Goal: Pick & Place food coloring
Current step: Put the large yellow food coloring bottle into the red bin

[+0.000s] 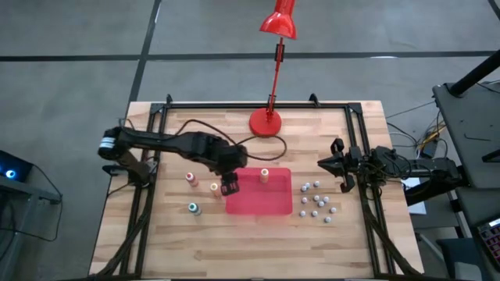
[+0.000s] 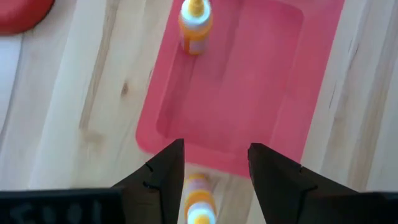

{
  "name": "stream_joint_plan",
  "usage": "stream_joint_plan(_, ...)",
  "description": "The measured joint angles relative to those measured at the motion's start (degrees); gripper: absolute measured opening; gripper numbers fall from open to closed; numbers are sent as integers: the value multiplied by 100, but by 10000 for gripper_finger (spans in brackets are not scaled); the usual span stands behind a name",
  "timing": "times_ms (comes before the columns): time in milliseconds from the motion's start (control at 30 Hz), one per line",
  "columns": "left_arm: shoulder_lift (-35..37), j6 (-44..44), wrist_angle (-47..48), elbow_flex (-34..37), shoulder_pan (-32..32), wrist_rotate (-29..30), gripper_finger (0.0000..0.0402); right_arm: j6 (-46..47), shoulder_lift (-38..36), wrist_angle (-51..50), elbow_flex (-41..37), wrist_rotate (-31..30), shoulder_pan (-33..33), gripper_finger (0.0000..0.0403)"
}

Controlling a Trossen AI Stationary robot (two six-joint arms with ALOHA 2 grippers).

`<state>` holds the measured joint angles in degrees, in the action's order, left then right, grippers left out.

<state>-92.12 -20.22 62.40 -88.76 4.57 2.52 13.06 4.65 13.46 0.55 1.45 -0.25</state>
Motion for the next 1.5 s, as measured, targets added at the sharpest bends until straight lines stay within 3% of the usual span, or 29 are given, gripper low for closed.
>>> stream_joint_plan(233,876,34,-99,1002,91,-48,149,0,-3,2,-1,2,0,29)
stream_joint_plan(500,1393,493,-112,1732,115,-220,149,0,3,5,1,-9,-2,29)
stream_joint_plan(867,1036,1120,-226,1874,117,-485,149,16,1,5,1,-7,0,29)
stream_joint_plan(1500,354,1125,-241,1874,203,-549,149,26,1,3,1,-7,0,29)
